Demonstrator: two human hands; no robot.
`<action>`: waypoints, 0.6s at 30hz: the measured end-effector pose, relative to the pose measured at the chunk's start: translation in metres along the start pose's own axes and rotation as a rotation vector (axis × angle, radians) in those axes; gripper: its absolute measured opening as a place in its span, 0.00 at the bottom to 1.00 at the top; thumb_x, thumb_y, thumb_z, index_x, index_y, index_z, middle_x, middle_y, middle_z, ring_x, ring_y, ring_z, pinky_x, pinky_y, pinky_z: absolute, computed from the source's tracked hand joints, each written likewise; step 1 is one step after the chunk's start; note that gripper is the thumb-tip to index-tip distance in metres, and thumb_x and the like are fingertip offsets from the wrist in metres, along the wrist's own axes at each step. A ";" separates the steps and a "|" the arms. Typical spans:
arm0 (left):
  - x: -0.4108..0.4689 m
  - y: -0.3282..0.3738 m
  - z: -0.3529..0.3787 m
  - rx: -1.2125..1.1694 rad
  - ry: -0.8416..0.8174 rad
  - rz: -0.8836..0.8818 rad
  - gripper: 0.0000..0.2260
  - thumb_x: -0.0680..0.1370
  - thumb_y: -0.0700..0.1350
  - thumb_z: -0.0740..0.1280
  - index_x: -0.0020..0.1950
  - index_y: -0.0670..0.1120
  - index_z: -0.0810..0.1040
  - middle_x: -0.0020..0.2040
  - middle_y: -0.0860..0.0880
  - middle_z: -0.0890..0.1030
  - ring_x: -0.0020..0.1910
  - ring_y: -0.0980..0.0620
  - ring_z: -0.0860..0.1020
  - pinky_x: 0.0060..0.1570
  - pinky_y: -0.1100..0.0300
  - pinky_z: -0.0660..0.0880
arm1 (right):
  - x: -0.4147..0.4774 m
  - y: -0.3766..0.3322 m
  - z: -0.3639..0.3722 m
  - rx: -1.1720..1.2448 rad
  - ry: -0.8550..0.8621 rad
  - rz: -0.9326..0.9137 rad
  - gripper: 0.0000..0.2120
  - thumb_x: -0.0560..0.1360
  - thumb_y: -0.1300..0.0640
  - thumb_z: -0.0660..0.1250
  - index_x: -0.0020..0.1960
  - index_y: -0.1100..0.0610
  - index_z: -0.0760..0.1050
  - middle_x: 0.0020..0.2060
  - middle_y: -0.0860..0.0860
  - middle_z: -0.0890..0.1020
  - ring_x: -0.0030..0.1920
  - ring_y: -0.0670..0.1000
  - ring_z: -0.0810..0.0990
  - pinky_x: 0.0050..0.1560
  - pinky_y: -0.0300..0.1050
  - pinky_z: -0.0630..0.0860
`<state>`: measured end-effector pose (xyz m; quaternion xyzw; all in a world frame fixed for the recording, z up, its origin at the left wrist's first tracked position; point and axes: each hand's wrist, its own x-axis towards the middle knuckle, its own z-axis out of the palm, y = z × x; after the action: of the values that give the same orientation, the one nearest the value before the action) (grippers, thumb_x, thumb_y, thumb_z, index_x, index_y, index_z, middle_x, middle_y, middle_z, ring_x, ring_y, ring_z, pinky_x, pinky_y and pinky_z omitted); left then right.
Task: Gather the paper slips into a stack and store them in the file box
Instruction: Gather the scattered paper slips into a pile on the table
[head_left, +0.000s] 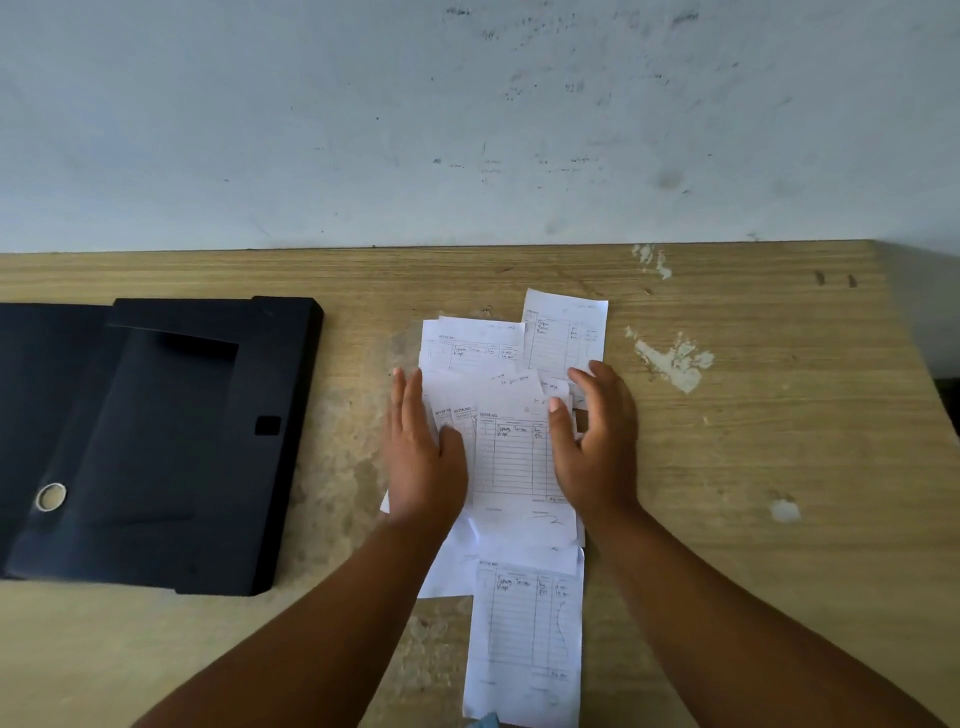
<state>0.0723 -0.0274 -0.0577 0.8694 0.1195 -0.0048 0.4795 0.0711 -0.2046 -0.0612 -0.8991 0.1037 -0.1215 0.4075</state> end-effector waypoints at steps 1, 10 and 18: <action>-0.002 -0.003 -0.002 0.027 0.016 -0.017 0.32 0.78 0.42 0.60 0.83 0.45 0.56 0.84 0.47 0.54 0.82 0.52 0.49 0.80 0.50 0.49 | 0.000 0.004 -0.001 -0.062 0.022 0.007 0.22 0.79 0.50 0.63 0.67 0.63 0.74 0.71 0.61 0.74 0.73 0.62 0.69 0.72 0.62 0.67; -0.006 0.005 0.019 -0.039 -0.192 0.080 0.38 0.80 0.58 0.61 0.84 0.49 0.47 0.85 0.48 0.51 0.83 0.53 0.49 0.80 0.43 0.53 | -0.010 -0.025 0.028 0.050 -0.142 0.099 0.28 0.81 0.46 0.57 0.76 0.59 0.64 0.80 0.59 0.61 0.80 0.57 0.57 0.78 0.57 0.60; 0.013 -0.019 -0.002 0.354 -0.073 0.185 0.42 0.77 0.67 0.59 0.83 0.43 0.53 0.84 0.44 0.53 0.83 0.50 0.46 0.79 0.49 0.47 | 0.039 0.008 0.003 -0.109 0.090 0.034 0.20 0.78 0.58 0.68 0.66 0.66 0.74 0.68 0.64 0.75 0.70 0.65 0.73 0.68 0.65 0.70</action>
<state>0.0805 -0.0136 -0.0740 0.9466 0.0188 -0.0132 0.3215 0.1078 -0.2191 -0.0641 -0.9116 0.1437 -0.1492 0.3550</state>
